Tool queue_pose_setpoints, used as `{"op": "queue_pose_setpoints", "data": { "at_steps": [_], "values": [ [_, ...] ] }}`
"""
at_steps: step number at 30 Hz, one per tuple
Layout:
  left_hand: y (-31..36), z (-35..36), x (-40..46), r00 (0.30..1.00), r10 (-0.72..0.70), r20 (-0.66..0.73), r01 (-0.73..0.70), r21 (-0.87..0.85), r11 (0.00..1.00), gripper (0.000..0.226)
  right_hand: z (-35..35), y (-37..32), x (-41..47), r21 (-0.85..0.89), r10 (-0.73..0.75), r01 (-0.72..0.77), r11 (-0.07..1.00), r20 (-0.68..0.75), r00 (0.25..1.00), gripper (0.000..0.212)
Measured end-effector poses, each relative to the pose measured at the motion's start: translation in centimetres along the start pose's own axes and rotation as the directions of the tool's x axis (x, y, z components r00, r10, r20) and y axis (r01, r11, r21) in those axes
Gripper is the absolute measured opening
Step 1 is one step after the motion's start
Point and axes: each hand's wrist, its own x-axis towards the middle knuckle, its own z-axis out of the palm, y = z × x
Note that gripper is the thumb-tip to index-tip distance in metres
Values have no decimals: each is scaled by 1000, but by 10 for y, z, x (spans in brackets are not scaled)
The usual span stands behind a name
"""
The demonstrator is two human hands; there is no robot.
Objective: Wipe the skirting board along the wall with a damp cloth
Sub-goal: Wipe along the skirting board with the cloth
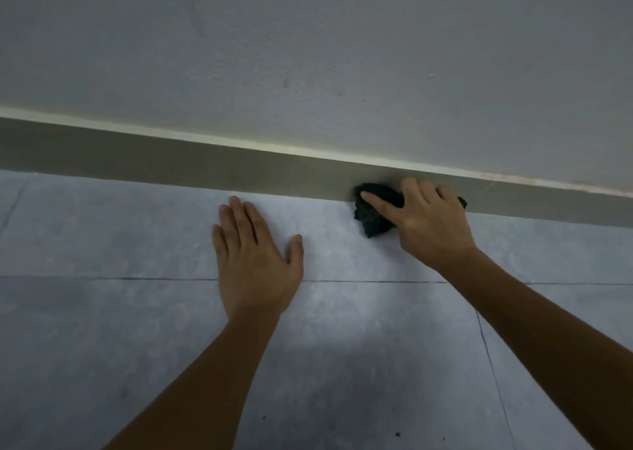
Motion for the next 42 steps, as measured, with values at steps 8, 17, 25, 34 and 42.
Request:
{"op": "queue_pose_setpoints", "data": {
  "at_steps": [8,17,25,34,42],
  "values": [
    [2,-2,1,997,72,15,-72,35,997,83,6,-31,25,-2,-56,56,998,-96,994,58],
    [1,1,5,957,285,46,-287,40,957,84,-2,12,-5,28,85,-82,996,-133,987,71],
    [0,7,6,958,274,81,-281,94,955,91,32,-36,-22,119,373,-371,921,5,928,67],
    [2,9,10,966,244,87,-253,113,961,89,-23,-82,64,412,397,-388,-825,910,121,33],
    [2,9,11,965,242,99,-254,129,959,90,-6,-42,63,580,591,-115,-806,797,-122,38]
  ]
}}
